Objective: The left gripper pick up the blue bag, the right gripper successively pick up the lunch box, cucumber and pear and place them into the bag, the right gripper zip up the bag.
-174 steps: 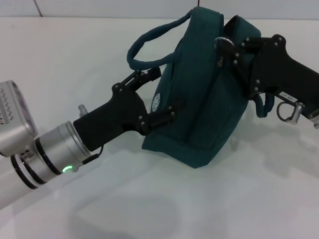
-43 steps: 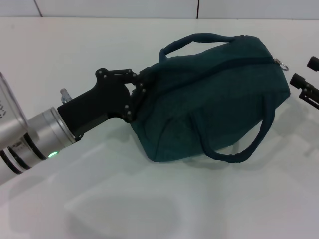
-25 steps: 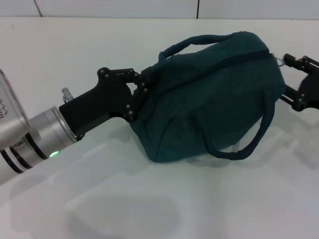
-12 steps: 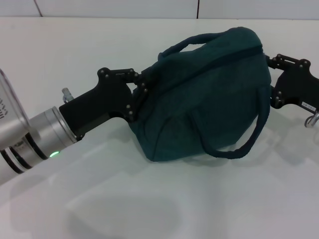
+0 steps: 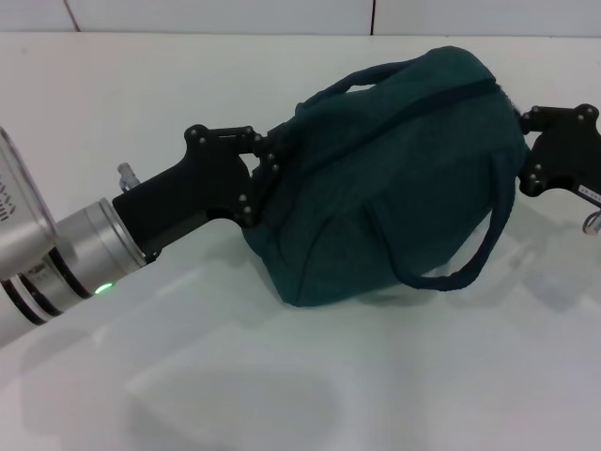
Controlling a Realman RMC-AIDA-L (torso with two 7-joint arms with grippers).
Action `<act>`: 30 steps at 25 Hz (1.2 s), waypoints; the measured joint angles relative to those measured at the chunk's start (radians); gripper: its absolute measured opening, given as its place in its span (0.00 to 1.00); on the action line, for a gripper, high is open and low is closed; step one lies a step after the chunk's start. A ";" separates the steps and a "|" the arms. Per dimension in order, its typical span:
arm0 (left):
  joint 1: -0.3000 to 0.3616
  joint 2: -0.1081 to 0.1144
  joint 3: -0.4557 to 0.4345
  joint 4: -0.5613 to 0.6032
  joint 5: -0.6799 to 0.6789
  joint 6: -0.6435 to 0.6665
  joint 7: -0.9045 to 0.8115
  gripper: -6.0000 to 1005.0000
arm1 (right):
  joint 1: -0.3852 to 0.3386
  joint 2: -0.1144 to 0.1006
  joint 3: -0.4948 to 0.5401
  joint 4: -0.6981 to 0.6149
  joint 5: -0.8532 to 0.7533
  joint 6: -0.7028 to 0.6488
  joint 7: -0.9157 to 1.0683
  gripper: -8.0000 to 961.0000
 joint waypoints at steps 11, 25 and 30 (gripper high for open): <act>-0.007 -0.002 0.001 -0.003 -0.001 -0.001 -0.005 0.12 | -0.002 0.002 0.119 0.080 0.038 0.005 -0.022 0.03; -0.032 -0.009 -0.003 -0.009 -0.017 0.001 -0.053 0.14 | 0.009 0.003 0.124 0.107 0.041 0.053 -0.017 0.05; -0.029 -0.015 -0.001 -0.016 -0.038 0.008 -0.072 0.14 | 0.005 0.003 0.130 0.108 0.054 -0.005 -0.012 0.08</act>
